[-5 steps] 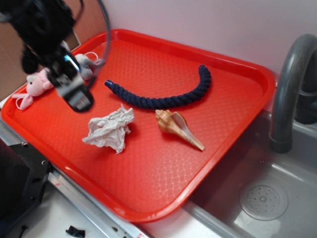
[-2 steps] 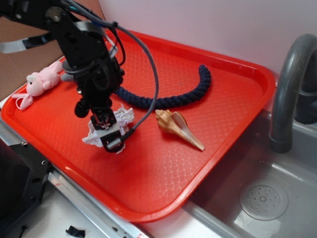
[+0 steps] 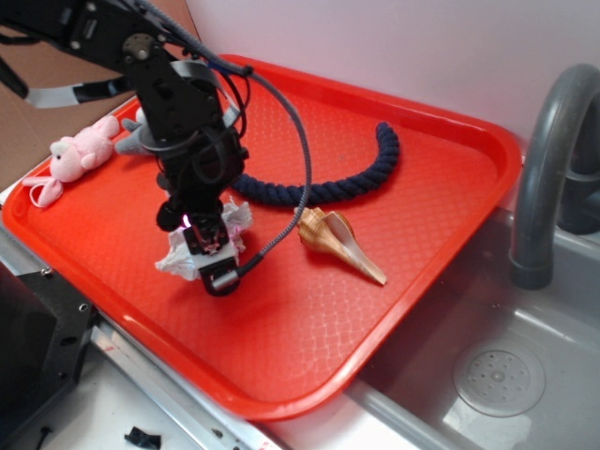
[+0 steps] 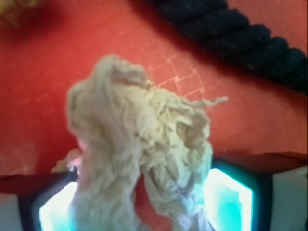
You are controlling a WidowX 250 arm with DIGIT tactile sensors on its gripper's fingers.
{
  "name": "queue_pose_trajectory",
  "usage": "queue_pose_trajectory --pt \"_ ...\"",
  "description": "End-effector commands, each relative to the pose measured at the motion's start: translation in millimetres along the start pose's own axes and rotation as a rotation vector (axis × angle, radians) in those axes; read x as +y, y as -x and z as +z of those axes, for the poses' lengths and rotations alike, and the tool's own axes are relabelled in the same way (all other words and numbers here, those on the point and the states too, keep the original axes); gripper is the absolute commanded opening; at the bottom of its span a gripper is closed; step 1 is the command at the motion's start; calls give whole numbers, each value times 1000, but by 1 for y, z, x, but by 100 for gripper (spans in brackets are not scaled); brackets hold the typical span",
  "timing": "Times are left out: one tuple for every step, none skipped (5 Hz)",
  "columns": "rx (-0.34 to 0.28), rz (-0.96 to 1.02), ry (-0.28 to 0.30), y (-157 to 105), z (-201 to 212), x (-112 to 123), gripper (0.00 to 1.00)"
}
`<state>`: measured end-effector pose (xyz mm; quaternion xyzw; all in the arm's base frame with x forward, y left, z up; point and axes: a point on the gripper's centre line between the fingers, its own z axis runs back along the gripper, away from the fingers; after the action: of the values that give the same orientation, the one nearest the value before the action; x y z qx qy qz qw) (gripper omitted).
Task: Grab the white paper.
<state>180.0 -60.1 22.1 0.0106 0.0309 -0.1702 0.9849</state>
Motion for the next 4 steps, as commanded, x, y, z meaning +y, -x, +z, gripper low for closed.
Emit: queue_pose_trajectory --pt "-31 36 -43 -7 16 -2 0" --pt "-31 97 -30 -6 37 -1 0" --pt "-36 289 -22 -2 81 -6 0" --pt "-99 422 57 9 131 -13 0"
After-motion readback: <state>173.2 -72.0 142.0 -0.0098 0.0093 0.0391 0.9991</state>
